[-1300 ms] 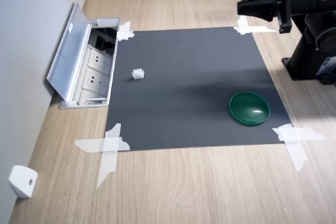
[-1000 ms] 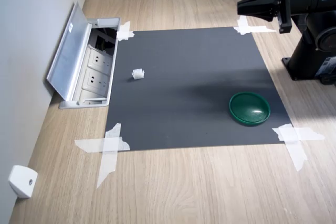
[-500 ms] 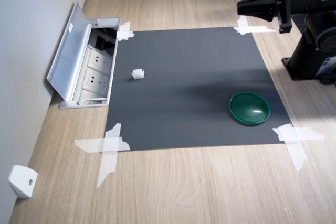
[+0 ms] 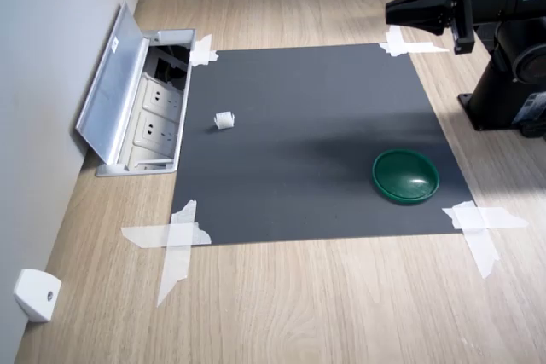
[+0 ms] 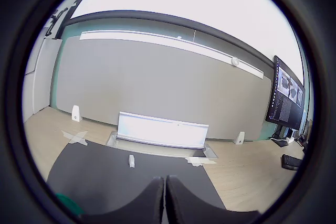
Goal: Grasp a white terminal and put it on the green lid.
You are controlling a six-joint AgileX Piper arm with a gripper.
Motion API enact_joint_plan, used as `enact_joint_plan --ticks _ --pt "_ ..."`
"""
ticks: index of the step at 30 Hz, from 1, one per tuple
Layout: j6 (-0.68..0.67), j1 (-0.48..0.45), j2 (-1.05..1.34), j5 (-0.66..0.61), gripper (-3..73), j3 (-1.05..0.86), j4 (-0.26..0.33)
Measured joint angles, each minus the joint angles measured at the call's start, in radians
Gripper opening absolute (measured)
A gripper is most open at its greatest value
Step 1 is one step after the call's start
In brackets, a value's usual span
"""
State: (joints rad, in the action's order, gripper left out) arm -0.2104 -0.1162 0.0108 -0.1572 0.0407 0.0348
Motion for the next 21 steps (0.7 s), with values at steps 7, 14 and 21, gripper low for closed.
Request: enact_joint_plan --ticks 7,14,21 --pt "0.027 0.0 0.0 0.001 -0.9 0.0 0.042" --pt "0.08 0.0 0.0 -0.02 -0.9 0.019 0.045" --pt "0.087 0.0 -0.16 -0.09 -0.9 0.161 0.046"
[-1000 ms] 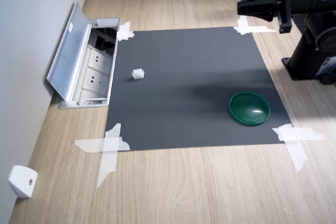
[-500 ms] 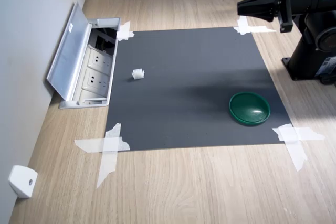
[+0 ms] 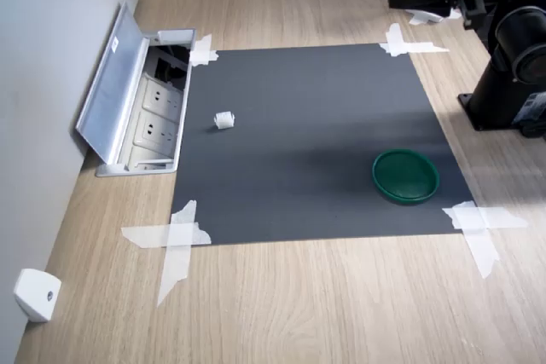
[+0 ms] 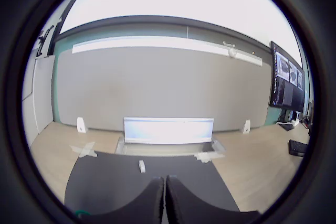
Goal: Grasp a white terminal and put it on the green lid.
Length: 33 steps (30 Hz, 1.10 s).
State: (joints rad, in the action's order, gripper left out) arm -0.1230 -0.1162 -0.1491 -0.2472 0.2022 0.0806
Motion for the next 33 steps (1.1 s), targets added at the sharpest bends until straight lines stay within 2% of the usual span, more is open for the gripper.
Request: enact_joint_plan --ticks 5,8,13,16,20,23,29,33 --pt "0.0 0.0 -0.183 -0.189 -0.9 0.143 -0.021" --pt "-0.001 0.0 -0.313 -0.355 -0.9 0.251 -0.064" --pt "-0.002 0.0 -0.527 -0.552 -0.9 0.405 -0.14" --pt "-0.002 0.0 -0.635 -0.581 -0.9 0.468 -0.144" --pt "-0.008 0.0 -0.755 -0.579 -0.9 0.541 -0.081" --pt "-0.029 0.0 -0.86 -0.579 -0.9 0.606 -0.064" --pt "-0.182 0.0 -1.13 -0.606 -0.9 0.751 -0.045" --pt "-0.254 0.0 -1.276 -0.635 1.7 0.868 -0.017"
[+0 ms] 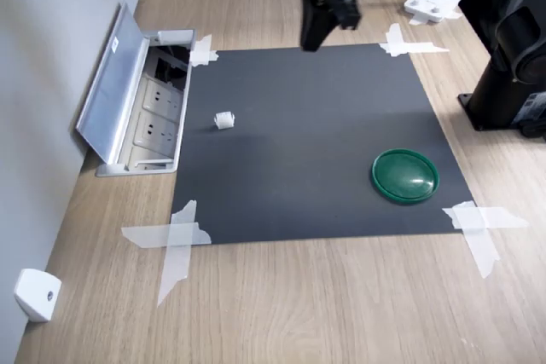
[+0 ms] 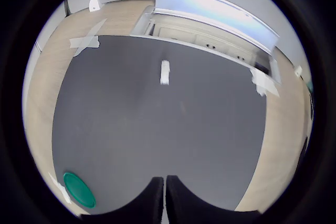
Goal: Grasp a white terminal and put it on the green lid.
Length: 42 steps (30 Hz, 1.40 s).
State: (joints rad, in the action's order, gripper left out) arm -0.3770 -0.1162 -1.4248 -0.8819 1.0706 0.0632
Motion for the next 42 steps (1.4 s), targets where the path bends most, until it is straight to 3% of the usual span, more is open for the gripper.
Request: enact_joint_plan --ticks 5,12,17,31,42 --pt "-0.039 0.0 -0.141 -0.032 14.8 0.139 0.043" --pt "-0.044 0.0 -0.295 -0.047 45.1 0.283 0.08" --pt "-0.044 0.0 -0.373 -0.053 57.9 0.365 0.082" --pt "0.005 0.067 -0.507 -0.109 59.7 0.444 0.072" --pt "0.008 0.067 -0.58 -0.069 59.9 0.448 0.05"
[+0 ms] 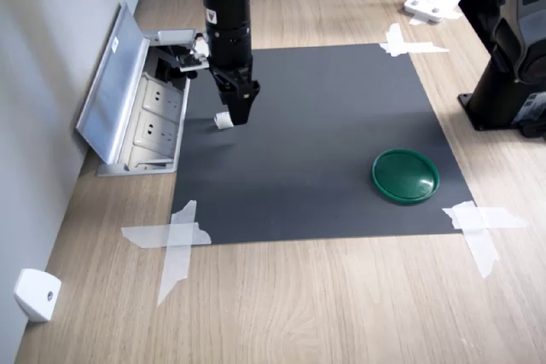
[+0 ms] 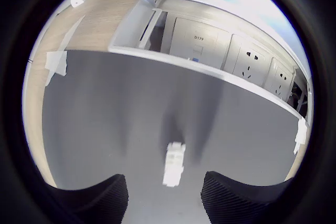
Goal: Grasp a white terminal and put it on the green lid.
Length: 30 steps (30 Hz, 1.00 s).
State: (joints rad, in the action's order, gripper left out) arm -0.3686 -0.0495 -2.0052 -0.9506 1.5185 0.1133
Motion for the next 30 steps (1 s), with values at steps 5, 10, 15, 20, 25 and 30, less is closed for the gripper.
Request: enact_joint_plan --ticks 5,10,15,20,25,30 --pt "-0.011 0.0 -0.017 0.03 59.9 0.001 -0.003" --pt "-0.016 0.0 -0.017 0.052 59.1 0.002 -0.003" --pt "-0.016 0.0 -0.022 0.056 55.3 0.002 0.001" --pt "-0.016 0.0 -0.035 0.053 51.6 0.002 0.004" --pt "-0.016 0.0 -0.035 0.053 44.6 0.002 0.004" --pt "-0.016 0.0 -0.035 0.055 29.2 0.002 0.004"
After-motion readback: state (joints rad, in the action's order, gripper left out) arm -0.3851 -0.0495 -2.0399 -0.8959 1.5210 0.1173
